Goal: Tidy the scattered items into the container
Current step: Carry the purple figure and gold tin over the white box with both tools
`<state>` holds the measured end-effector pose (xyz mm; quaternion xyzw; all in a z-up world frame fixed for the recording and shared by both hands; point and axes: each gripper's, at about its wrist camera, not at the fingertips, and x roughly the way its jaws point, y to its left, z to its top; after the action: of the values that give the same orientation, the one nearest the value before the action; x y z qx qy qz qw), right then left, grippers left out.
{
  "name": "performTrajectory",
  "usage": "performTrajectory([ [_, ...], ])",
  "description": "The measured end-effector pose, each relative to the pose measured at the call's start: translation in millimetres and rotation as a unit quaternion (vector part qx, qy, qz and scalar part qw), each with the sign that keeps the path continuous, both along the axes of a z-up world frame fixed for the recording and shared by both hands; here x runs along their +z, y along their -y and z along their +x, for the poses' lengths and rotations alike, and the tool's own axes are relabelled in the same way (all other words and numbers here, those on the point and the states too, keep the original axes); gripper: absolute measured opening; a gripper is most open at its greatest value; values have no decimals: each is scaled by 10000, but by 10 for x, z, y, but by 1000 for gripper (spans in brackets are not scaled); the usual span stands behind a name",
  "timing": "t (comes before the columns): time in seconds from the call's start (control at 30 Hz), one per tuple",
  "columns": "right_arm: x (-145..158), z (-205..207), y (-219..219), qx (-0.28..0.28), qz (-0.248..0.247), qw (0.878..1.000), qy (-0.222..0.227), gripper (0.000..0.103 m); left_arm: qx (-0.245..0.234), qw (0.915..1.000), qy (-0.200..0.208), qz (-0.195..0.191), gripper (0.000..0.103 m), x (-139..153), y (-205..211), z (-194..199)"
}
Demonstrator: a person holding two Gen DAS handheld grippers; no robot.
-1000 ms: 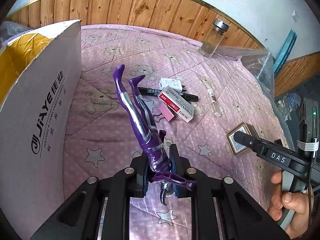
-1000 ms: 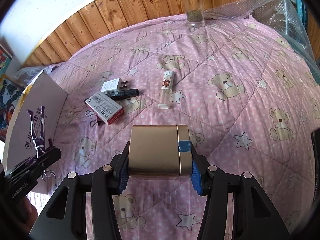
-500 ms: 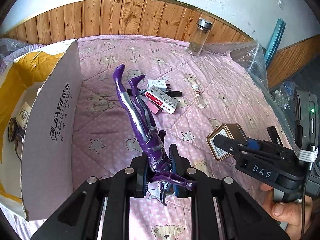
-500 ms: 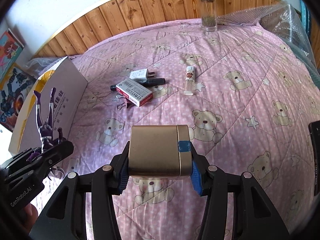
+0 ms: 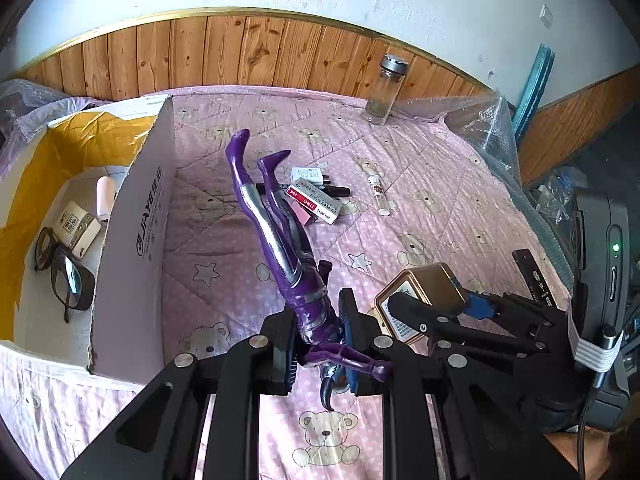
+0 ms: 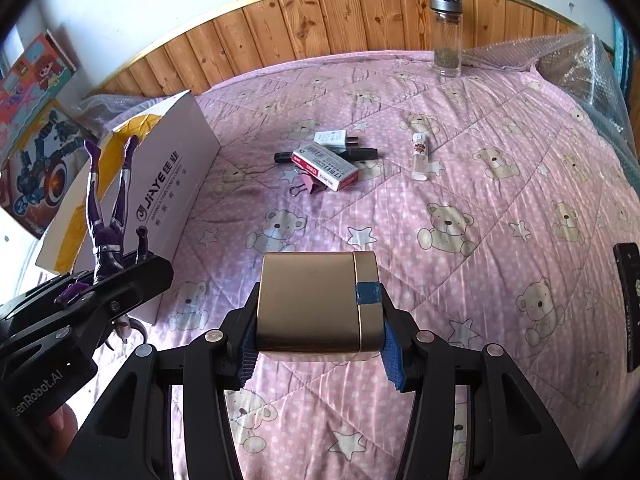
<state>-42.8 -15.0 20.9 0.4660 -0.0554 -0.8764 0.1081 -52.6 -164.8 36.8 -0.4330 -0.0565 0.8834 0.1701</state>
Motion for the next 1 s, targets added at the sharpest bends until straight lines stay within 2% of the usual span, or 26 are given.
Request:
performTrajectory([
  [0.67, 504, 394, 564, 504, 56, 9976, -475, 53, 115, 9980, -452, 433, 19, 483, 368, 434],
  [1.0, 781, 452, 937, 881, 112, 9933, -736, 53, 358, 9949, -663, 670, 19, 724, 743, 527],
])
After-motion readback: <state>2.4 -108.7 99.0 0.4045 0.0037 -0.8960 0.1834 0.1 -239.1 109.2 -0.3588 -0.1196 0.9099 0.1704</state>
